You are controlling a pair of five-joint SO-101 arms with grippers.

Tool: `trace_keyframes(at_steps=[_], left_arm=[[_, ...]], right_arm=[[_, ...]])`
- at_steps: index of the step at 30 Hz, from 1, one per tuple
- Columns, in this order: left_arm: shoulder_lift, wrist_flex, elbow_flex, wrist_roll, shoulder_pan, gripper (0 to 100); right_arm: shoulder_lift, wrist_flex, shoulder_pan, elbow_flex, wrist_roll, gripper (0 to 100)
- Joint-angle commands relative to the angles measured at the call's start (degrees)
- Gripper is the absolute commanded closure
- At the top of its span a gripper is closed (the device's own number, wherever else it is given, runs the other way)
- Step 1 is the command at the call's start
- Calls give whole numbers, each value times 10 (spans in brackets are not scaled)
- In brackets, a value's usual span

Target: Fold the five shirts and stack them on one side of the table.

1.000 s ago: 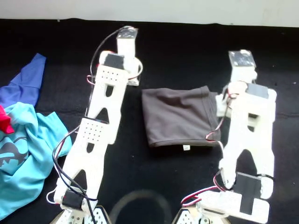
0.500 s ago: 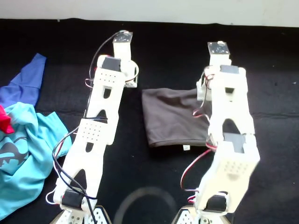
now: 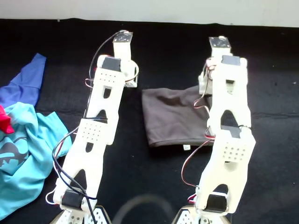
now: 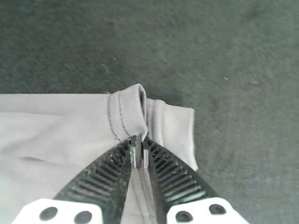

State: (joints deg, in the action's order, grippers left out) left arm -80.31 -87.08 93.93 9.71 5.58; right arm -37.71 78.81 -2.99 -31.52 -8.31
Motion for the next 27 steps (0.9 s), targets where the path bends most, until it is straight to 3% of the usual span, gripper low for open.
trace_keyframes(at_steps=[1, 14, 16, 21, 27], left_arm=[[10, 9, 14, 4, 0, 854], [10, 10, 14, 4, 0, 854], [10, 10, 14, 4, 0, 854], [10, 10, 14, 4, 0, 854], [10, 11, 14, 4, 0, 854]], right_arm=[[30, 19, -21, -27, 3, 994], [35, 15, -61, -22, 2, 988], [36, 17, -55, -26, 2, 950], [45, 19, -53, -44, 4, 742], [52, 109, 0, -55, 6, 722]])
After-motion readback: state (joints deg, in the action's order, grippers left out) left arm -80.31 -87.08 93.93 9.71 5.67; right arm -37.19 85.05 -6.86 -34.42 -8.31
